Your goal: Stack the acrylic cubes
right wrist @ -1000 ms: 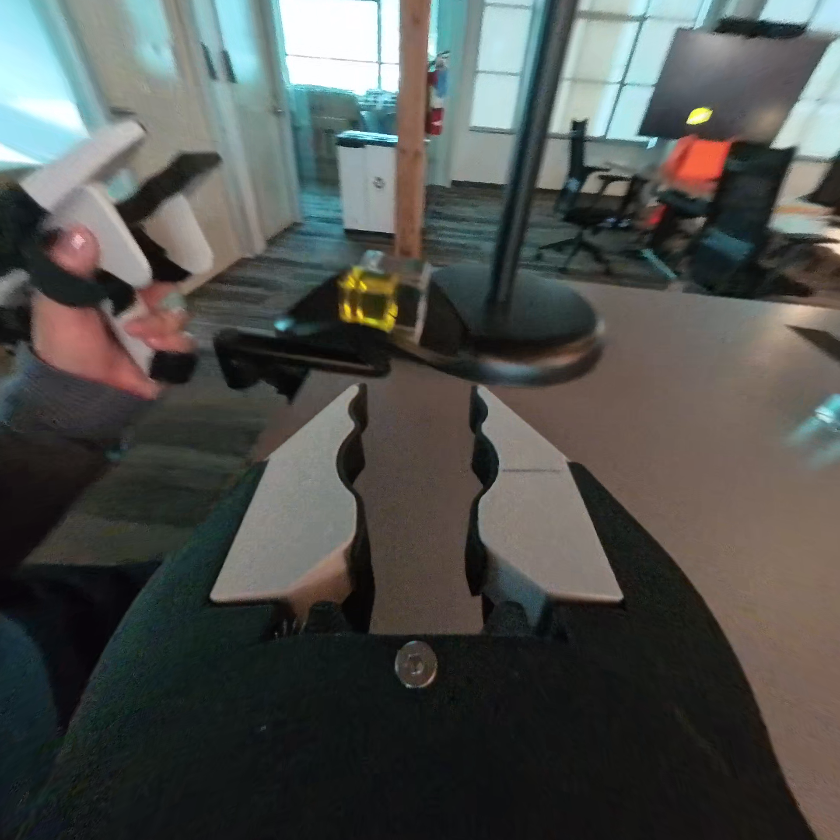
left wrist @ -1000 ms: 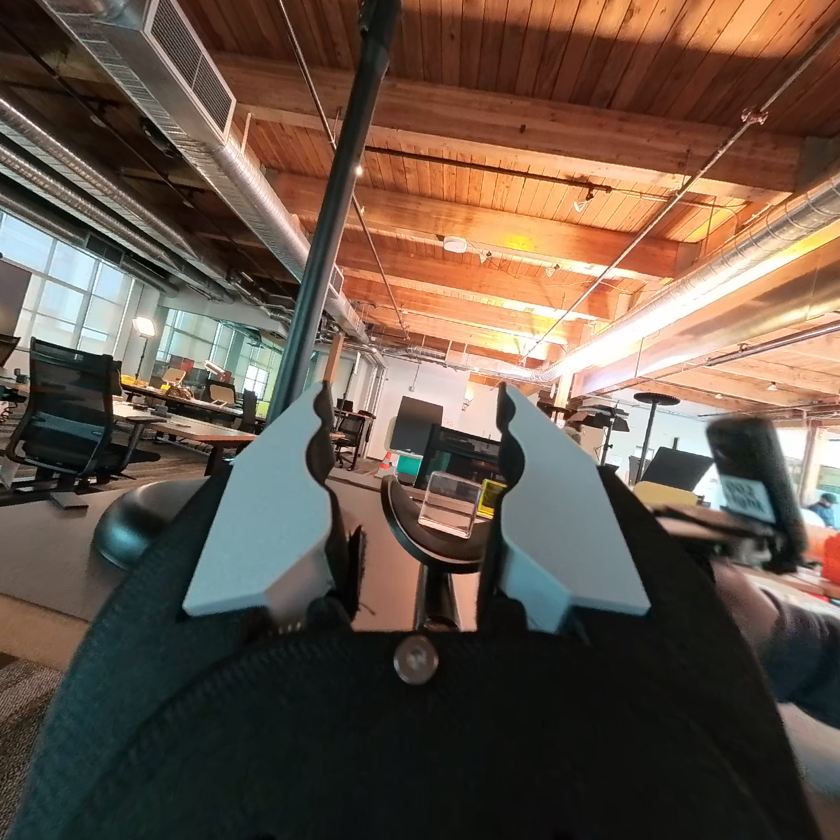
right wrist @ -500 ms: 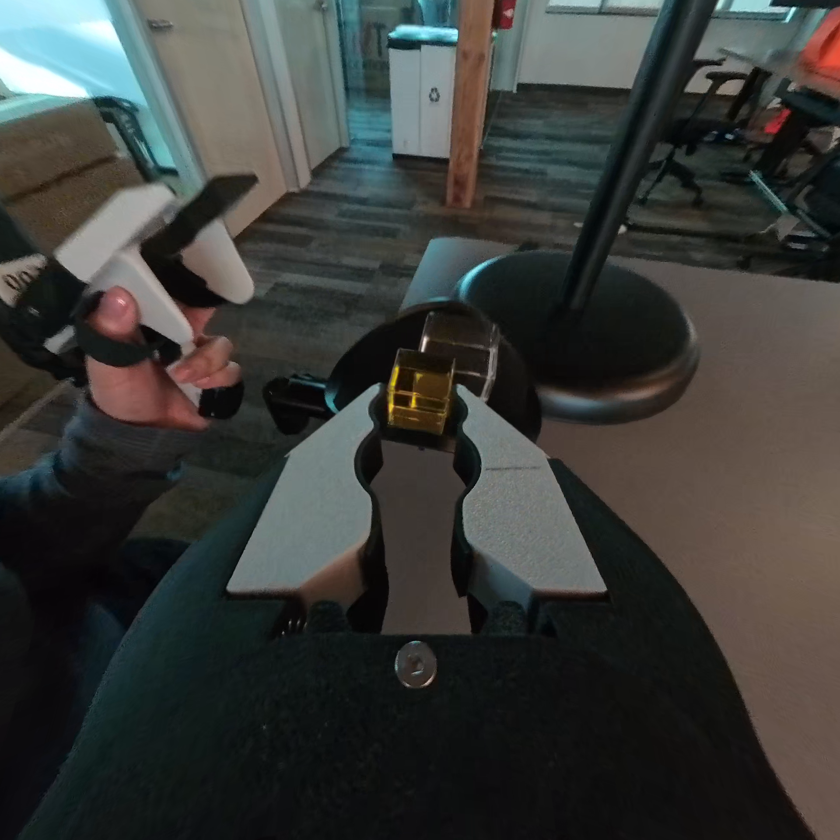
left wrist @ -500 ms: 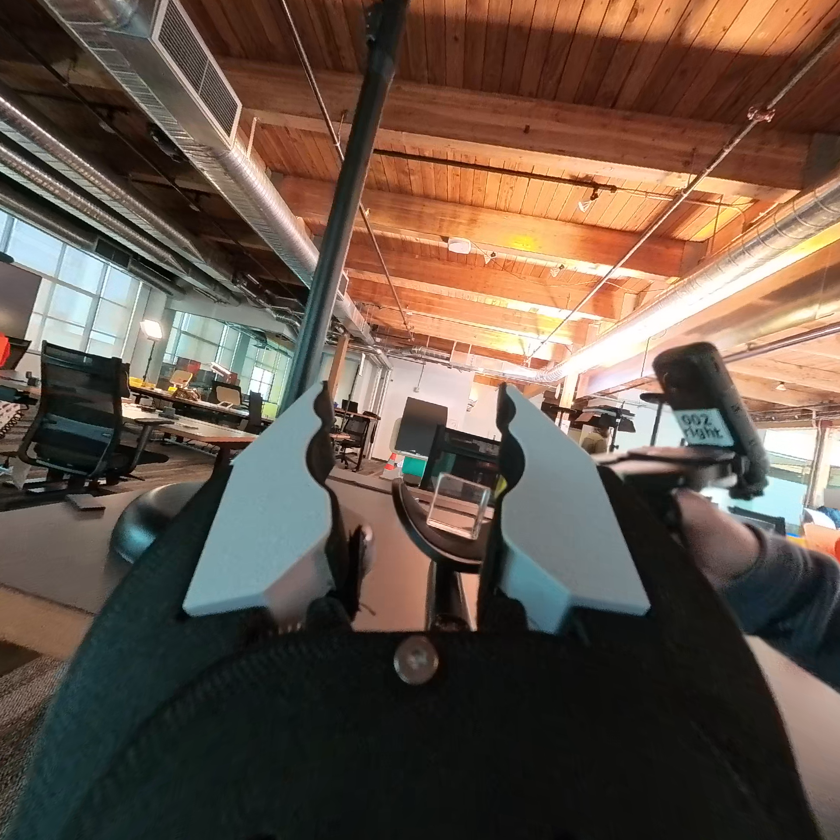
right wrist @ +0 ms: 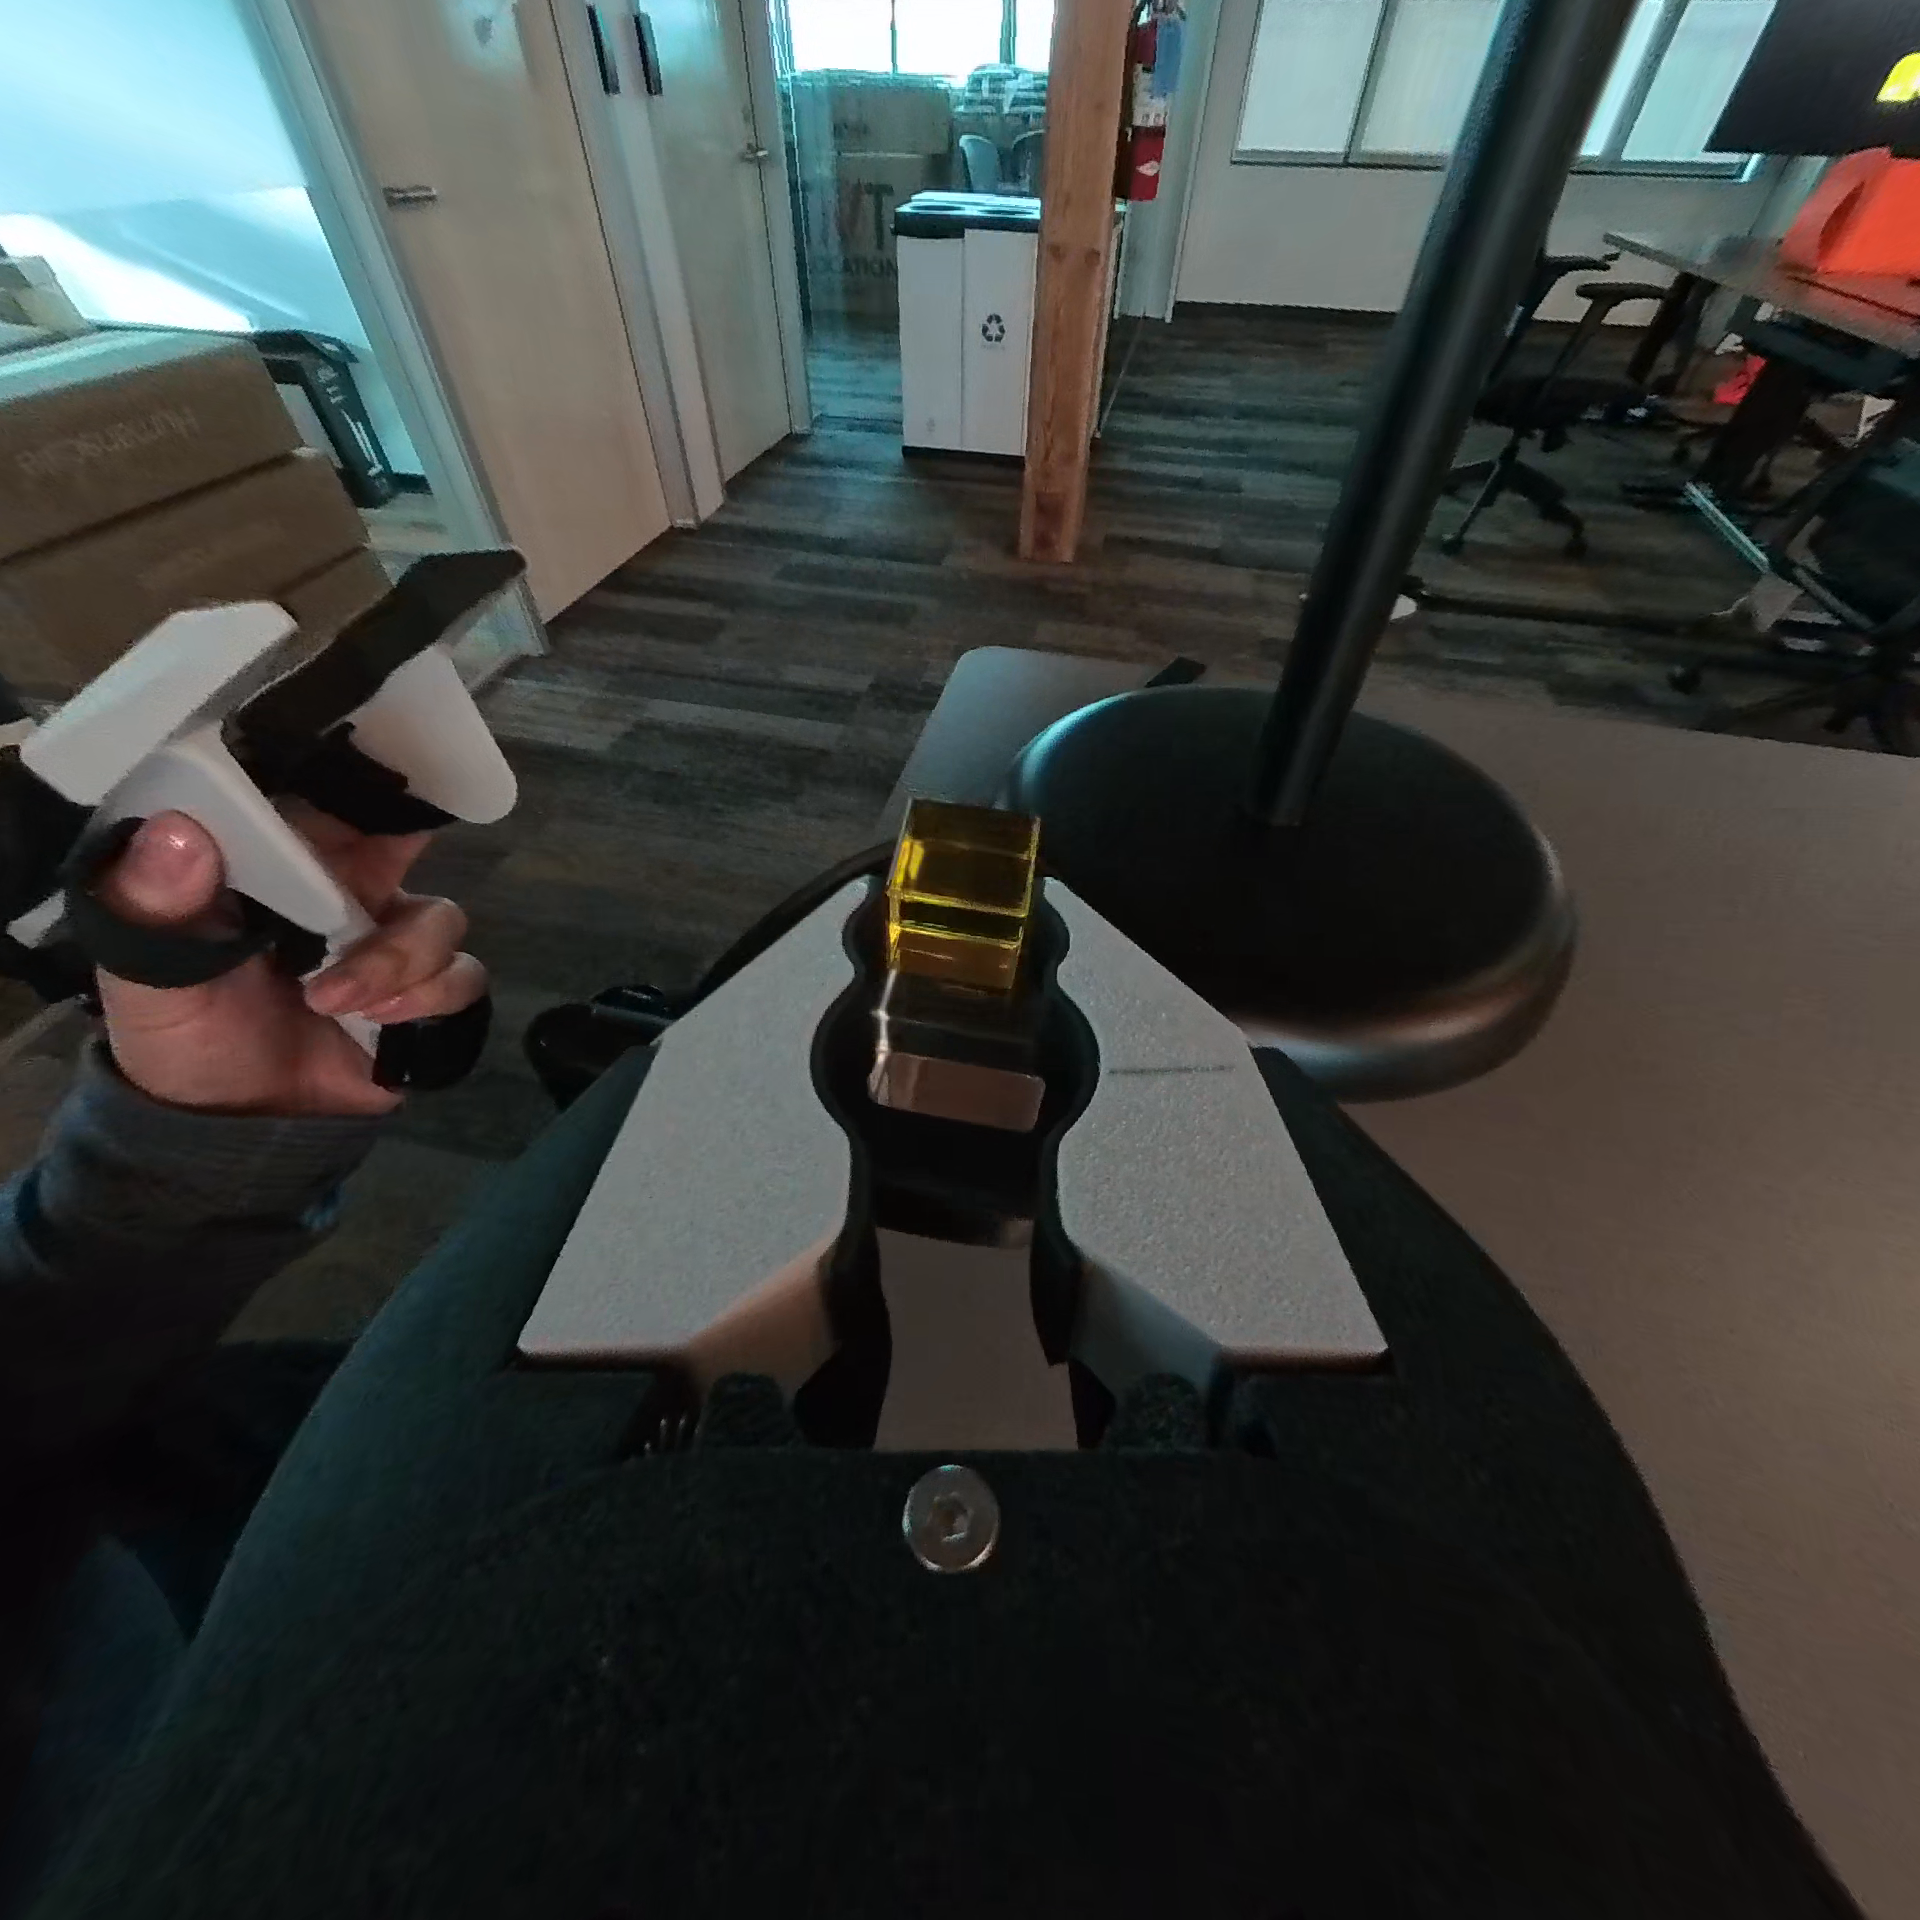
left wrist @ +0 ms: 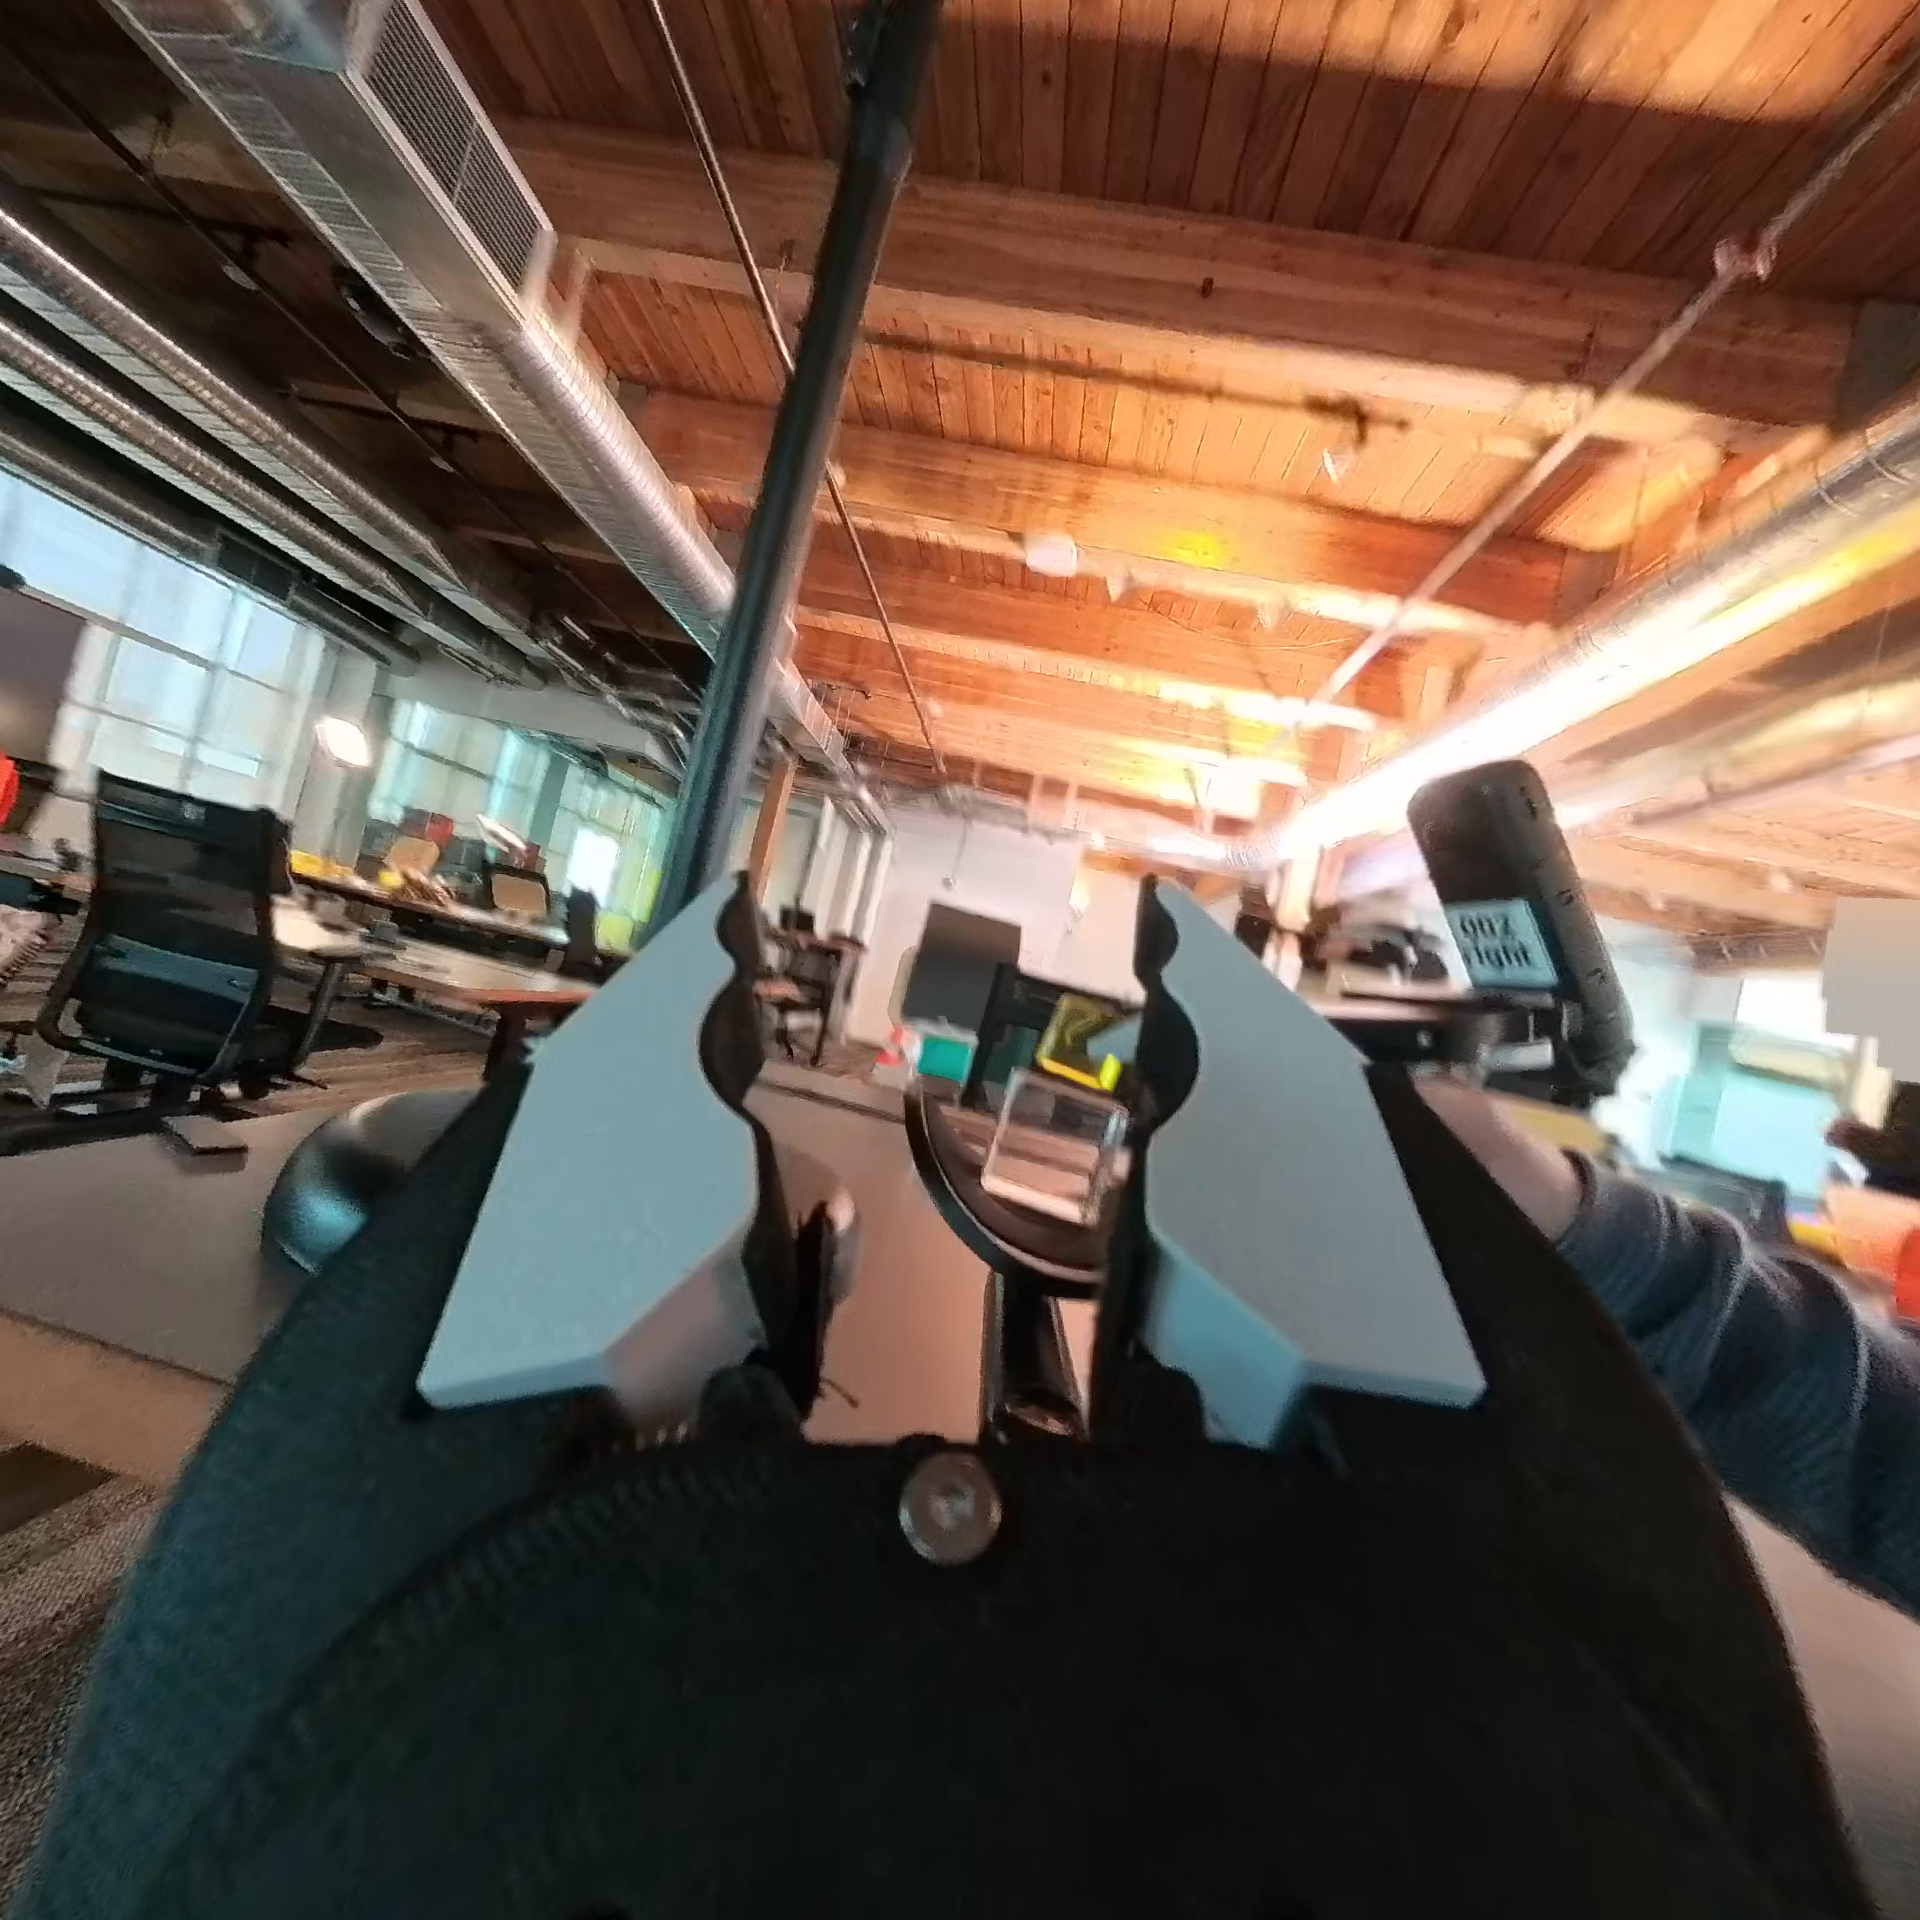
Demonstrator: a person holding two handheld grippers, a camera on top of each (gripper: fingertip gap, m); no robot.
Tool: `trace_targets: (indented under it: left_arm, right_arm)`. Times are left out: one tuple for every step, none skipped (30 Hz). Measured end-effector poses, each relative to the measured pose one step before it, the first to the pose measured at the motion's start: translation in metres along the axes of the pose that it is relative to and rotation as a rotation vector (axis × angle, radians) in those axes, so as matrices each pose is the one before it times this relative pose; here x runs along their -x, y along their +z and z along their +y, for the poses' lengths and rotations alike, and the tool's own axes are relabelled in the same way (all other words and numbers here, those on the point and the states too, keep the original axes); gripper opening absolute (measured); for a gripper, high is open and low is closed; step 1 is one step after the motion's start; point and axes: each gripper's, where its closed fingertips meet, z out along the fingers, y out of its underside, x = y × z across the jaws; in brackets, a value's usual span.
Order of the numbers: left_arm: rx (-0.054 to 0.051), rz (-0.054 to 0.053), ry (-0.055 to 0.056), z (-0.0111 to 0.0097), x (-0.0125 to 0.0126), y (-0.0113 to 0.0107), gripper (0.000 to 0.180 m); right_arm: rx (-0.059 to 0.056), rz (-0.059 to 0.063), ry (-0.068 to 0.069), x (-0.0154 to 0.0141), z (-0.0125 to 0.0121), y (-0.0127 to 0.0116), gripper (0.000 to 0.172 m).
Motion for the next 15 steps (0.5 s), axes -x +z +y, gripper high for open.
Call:
trace_targets:
  left_arm:
    - [0.0451, 0.0233, 0.0072, 0.00757, -0.00912, -0.00230, 0.072]
    - [0.0705, 0.0325, 0.0174, 0.01016, -0.00684, 0.00515, 0.072]
    - [0.0928, 0.0395, 0.0337, 0.01210, -0.00802, 0.00800, 0.073]
    - [0.1043, 0.0322, 0.0423, 0.01198, -0.00659, 0.01054, 0.073]
    - [0.1067, 0.0222, 0.0489, 0.01052, -0.00496, 0.01154, 0.073]
    - [0.0859, -0.0031, 0.0537, 0.00755, -0.00189, 0.01115, 0.070]
    - [0.0640, -0.0164, 0.0546, 0.00524, 0.00058, 0.01058, 0.067]
    - [0.0591, -0.0061, 0.0406, 0.00473, 0.00029, 0.01017, 0.065]
    - [0.0538, 0.0103, 0.0156, 0.00364, -0.00170, 0.00883, 0.065]
    - [0.0377, 0.0311, -0.0025, 0.00192, -0.00472, 0.00752, 0.065]
    - [0.0343, 0.0347, -0.0129, 0.00222, -0.00473, 0.00612, 0.064]
    - [0.0574, 0.0036, -0.0060, 0.00646, -0.00009, 0.00440, 0.064]
    - [0.0480, -0.0167, -0.0028, 0.00570, 0.00310, 0.00364, 0.062]
    - [0.0334, 0.0074, -0.0036, 0.00365, 0.00007, 0.00288, 0.061]
    - [0.0277, 0.0254, -0.0049, 0.00202, -0.00270, 0.00141, 0.059]
  right_arm:
    - [-0.0070, 0.0025, -0.0014, 0.00025, -0.00095, -0.00012, 0.025]
    - [-0.0084, 0.0052, -0.0031, -0.00048, -0.00141, -0.00065, 0.025]
    - [-0.0101, 0.0062, -0.0031, -0.00101, -0.00191, -0.00125, 0.025]
    - [-0.0119, 0.0067, -0.0017, -0.00133, -0.00231, -0.00140, 0.025]
    - [-0.0129, 0.0070, -0.0010, -0.00174, -0.00262, -0.00164, 0.025]
    - [-0.0139, 0.0051, -0.0010, -0.00149, -0.00252, -0.00187, 0.025]
    - [-0.0124, 0.0026, -0.0007, -0.00116, -0.00238, -0.00175, 0.025]
    - [-0.0085, 0.0033, -0.0001, -0.00103, -0.00191, -0.00176, 0.025]
    - [-0.0054, 0.0030, -0.0012, -0.00086, -0.00157, -0.00157, 0.025]
    - [-0.0038, 0.0016, -0.0028, -0.00031, -0.00129, -0.00147, 0.025]
    - [-0.0039, 0.0027, -0.0038, -0.00047, -0.00142, -0.00142, 0.025]
    - [-0.0048, 0.0028, -0.0046, -0.00031, -0.00147, -0.00131, 0.024]
    - [-0.0040, 0.0011, -0.0040, -0.00004, -0.00159, -0.00125, 0.025]
    - [-0.0028, 0.0001, -0.0024, -0.00001, -0.00157, -0.00101, 0.025]
    - [-0.0024, -0.0016, -0.0013, 0.00027, -0.00143, -0.00081, 0.024]
